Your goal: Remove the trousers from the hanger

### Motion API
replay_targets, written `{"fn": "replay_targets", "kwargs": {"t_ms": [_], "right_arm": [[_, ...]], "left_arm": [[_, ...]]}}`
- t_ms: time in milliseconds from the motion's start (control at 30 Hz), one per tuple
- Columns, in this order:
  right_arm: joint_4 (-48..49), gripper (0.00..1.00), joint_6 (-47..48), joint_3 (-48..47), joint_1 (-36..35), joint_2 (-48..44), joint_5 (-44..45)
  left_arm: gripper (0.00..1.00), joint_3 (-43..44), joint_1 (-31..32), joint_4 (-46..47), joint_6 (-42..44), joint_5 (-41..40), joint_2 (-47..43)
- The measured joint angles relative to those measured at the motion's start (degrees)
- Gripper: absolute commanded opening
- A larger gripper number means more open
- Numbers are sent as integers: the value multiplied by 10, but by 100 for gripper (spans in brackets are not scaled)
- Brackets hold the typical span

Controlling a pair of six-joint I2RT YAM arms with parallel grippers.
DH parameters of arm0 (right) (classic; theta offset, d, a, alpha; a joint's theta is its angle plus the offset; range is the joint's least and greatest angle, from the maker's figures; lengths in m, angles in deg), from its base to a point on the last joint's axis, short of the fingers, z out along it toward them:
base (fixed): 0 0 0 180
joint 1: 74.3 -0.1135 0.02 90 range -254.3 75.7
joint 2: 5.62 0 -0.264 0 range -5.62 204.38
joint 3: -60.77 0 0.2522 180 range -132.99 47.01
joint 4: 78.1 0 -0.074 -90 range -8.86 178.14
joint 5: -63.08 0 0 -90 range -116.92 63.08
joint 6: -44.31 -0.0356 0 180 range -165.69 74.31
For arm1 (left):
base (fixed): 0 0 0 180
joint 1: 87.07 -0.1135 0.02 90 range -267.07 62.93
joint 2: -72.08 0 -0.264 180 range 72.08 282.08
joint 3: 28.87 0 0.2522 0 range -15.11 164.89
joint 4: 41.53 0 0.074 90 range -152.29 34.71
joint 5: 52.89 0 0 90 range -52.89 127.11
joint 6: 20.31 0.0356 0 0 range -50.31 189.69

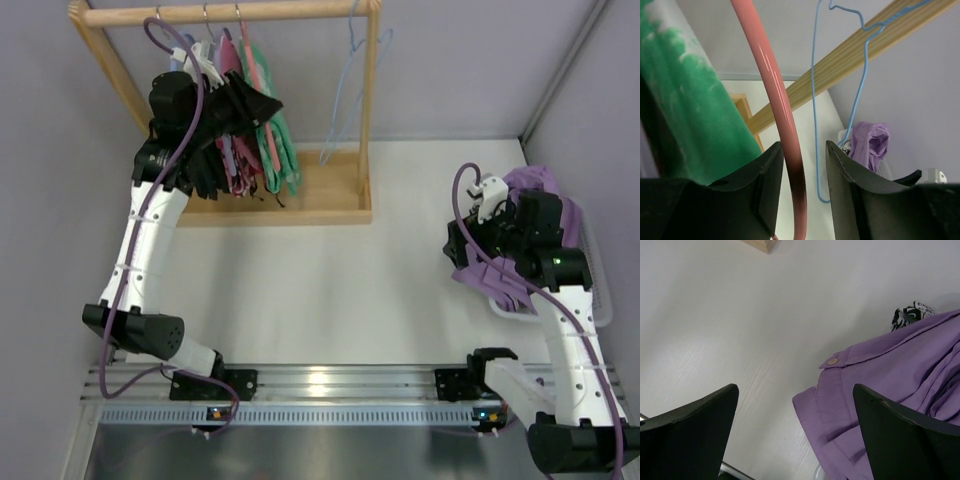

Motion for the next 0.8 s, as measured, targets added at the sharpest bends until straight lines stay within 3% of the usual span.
{"fn": "replay_targets", "kwargs": {"t_ms": [433, 567, 800], "right_arm": [[0, 99, 6, 3, 0, -4, 0], [-2, 99, 10, 9, 0, -8, 0], [-2, 99, 11, 12, 0, -9, 0]], "left_arm": [[43, -11, -10, 101, -111, 78, 43], [55, -18, -23, 116, -124, 94, 46], [59, -34, -58, 137, -126, 117, 42]]}}
